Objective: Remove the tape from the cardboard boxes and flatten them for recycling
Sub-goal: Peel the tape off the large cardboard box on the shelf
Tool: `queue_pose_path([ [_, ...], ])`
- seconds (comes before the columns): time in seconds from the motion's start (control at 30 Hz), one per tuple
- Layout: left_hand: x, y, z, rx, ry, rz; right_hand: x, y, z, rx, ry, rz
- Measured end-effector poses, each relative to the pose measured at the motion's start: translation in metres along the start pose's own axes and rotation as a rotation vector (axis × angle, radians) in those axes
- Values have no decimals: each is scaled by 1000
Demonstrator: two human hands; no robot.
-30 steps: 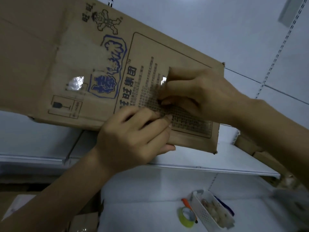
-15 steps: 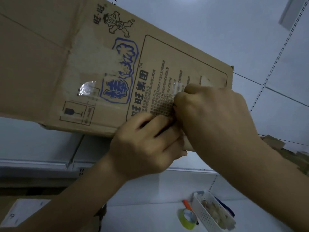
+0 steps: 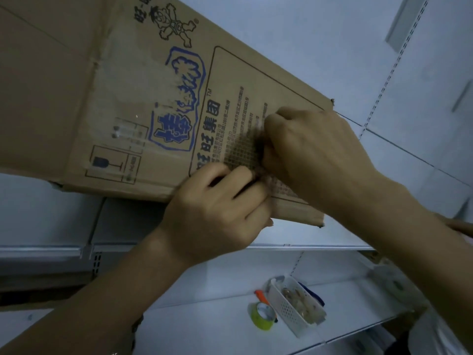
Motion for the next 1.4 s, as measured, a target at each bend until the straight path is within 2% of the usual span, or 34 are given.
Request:
queue_pose_path([
  [0.13, 0, -3, -1, -15, -20, 25, 31, 10, 44, -706, 287, 181],
  [0.2, -1, -3, 1, -11, -11, 21, 45, 20, 49, -842, 359, 243],
  [0.3, 0, -5, 4, -5, -4, 30, 49, 26, 44, -835, 408, 290],
  [0.43, 0, -5, 6, -10, 8, 24, 41, 18, 38, -679, 420, 308],
  [0.53, 1, -4, 5, -6, 3, 28, 33, 5, 24, -498, 349, 275],
  [0.63, 2, -3, 6, -3, -3, 31, 27, -3, 5, -134, 230, 160],
  [0.77, 4, -3, 7, 14, -12, 67, 15, -18, -20, 290, 161, -25],
  [0.9, 7, -3, 10, 47, 26, 93, 3, -4, -36, 456, -31, -269],
  [0.97, 7, -1, 11, 56, 42, 90, -2, -3, -34, 394, -68, -262],
  [1.07, 8, -1, 7, 77, 47, 87, -10, -3, -21, 181, -82, -145],
  [1.13, 8, -2, 4, 90, 45, 85, -10, 7, 1, -173, -41, -161],
  [1.2, 11, -3, 5, 98, 45, 84, -3, 19, 24, -664, 82, -183],
  [1.27, 13, -3, 9, 110, 47, 77, 10, 30, 42, -1032, 206, -92],
  [1.3, 14, -2, 11, 113, 49, 67, 18, 37, 45, -1094, 238, -20],
  [1.33, 15, -2, 11, 113, 50, 60, 24, 40, 45, -1029, 240, 92],
  [1.4, 15, -1, 10, 109, 39, 55, 37, 41, 39, -740, 235, 320],
])
Point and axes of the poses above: each hand's wrist, its own x-axis away from the middle knuckle, its own y-axis out of the palm, z = x × y, the point moved 8 cm from there along -x, towards the middle knuckle, and after that the axes turned 2 degrees about y, right-handed, at the moved point
